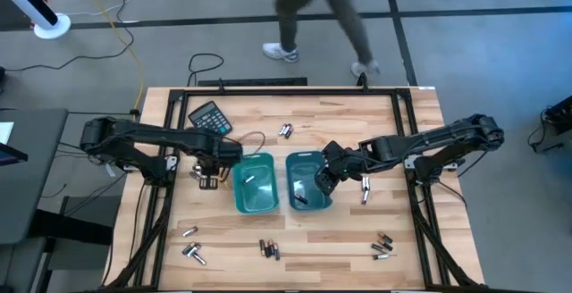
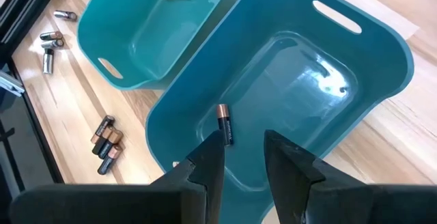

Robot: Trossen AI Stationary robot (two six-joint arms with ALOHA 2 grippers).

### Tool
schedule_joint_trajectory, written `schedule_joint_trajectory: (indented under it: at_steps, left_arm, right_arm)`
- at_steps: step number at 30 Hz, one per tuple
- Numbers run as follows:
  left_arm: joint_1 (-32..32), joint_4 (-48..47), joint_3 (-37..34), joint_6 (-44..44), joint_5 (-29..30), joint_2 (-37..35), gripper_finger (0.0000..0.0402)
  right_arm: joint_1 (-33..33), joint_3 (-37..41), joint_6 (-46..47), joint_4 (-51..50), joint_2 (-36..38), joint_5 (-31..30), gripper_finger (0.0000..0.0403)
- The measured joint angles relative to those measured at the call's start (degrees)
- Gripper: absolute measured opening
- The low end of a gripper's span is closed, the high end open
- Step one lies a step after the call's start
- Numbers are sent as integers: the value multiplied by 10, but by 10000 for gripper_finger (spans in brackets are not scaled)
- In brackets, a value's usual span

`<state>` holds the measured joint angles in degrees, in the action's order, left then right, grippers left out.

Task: Sort batteries
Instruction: Put the silver battery into the green bin

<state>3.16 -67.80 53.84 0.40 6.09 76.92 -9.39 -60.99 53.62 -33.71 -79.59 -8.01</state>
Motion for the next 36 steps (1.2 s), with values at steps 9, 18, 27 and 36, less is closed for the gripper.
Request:
schedule_joint_trajectory:
  at_steps: [9,18,27,36]
  left_arm:
    - [0,-21,-54,-79,-13,-129,88]
    - [0,-15,-91,-16,-15,-113,153]
    - [0,-8,-91,41,-17,-23,147]
    - [0,16,-91,79,-18,65,147]
  right_arm:
    - [0,0,0,1,0,0,121]
    - [0,0,0,16,0,0,121]
    - [0,0,0,31,0,0,121]
    - [0,0,-9,29,0,0,121]
